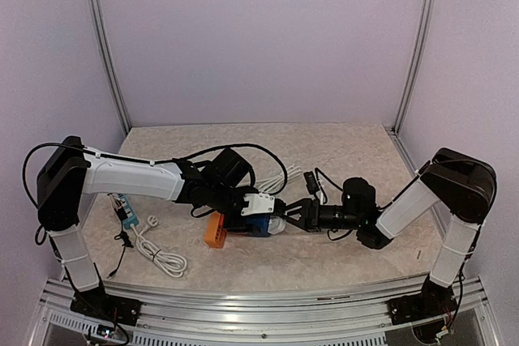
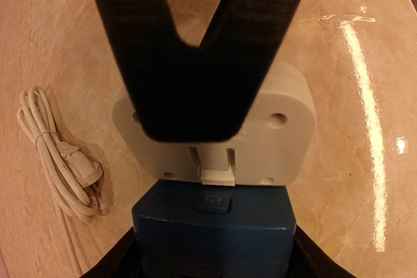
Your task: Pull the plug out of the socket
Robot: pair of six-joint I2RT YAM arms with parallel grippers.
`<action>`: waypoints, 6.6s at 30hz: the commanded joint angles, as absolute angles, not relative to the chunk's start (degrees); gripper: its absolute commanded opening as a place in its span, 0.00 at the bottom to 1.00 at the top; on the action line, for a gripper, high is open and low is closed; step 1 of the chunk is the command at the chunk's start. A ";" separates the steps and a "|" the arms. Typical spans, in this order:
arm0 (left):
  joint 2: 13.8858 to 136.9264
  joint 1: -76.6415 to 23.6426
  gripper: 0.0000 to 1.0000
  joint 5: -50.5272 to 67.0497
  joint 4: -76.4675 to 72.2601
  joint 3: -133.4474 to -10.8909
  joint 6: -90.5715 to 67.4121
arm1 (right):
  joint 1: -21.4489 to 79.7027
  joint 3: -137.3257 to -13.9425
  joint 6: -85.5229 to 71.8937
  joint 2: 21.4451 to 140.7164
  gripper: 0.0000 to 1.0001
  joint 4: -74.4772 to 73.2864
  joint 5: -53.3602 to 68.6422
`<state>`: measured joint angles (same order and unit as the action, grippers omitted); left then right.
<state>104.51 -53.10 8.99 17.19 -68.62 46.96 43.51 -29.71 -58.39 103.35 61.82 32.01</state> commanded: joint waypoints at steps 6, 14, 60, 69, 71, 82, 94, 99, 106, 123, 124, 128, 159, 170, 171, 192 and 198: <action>104.75 -53.32 0.36 9.39 13.87 -69.14 48.00 | 44.82 -30.26 -59.97 105.59 0.67 64.27 33.51; 104.59 -53.35 0.36 9.21 13.68 -69.17 48.06 | 45.59 -33.09 -55.88 104.47 0.59 51.37 30.22; 107.31 -51.99 0.29 6.35 14.66 -67.06 49.32 | 41.75 -25.95 -64.39 103.13 0.00 65.05 34.68; 111.09 -52.38 0.29 4.04 17.29 -69.38 50.55 | 42.33 -29.55 -61.02 98.38 0.00 49.24 31.58; 111.49 -52.31 0.29 4.46 17.68 -70.08 50.39 | 42.30 -29.70 -61.59 98.44 0.00 49.55 31.95; 112.00 -51.35 0.29 6.03 20.31 -70.66 50.14 | 40.52 -26.90 -60.18 94.50 0.00 48.83 33.91; 112.73 -51.23 0.37 5.71 20.50 -71.68 49.64 | 39.20 -24.89 -59.62 93.88 0.00 50.51 34.45; 110.59 -51.39 0.56 6.53 19.61 -73.17 47.59 | 37.73 -23.64 -58.74 92.17 0.00 51.12 34.96; 106.31 -51.56 0.78 5.96 18.74 -74.48 46.86 | 37.62 -25.06 -52.76 86.56 0.00 45.11 34.80; 81.01 -57.07 0.99 1.50 5.71 -64.41 34.00 | 37.70 -29.30 -34.83 68.56 0.00 31.42 38.97; 79.34 -58.46 0.99 1.11 3.71 -62.28 32.31 | 37.75 -29.61 -34.09 67.75 0.00 31.43 40.11; 73.17 -60.63 0.99 5.72 4.64 -57.43 20.82 | 38.45 -31.34 -30.26 64.74 0.00 29.62 43.74; 72.25 -68.12 0.68 19.64 -0.96 -55.99 1.60 | 56.46 -41.69 -11.74 66.52 0.00 16.70 41.37; 74.92 -68.20 0.50 21.36 -0.67 -58.50 1.40 | 56.92 -42.05 -11.36 67.23 0.00 16.76 41.30; 75.24 -68.19 0.48 21.56 -0.50 -58.72 1.41 | 56.98 -42.13 -11.34 67.19 0.00 16.74 41.31; 75.36 -67.03 0.00 26.47 3.02 -58.33 2.66 | 56.92 -41.64 -10.05 62.53 0.52 11.93 38.63; 73.69 -66.45 0.00 26.02 3.65 -56.88 4.19 | 56.36 -41.57 -10.31 61.18 0.61 7.76 36.80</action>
<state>75.42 -66.87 25.08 2.46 -57.52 2.20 56.73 -40.66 -9.93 62.13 11.97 38.50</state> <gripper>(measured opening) 0.173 0.608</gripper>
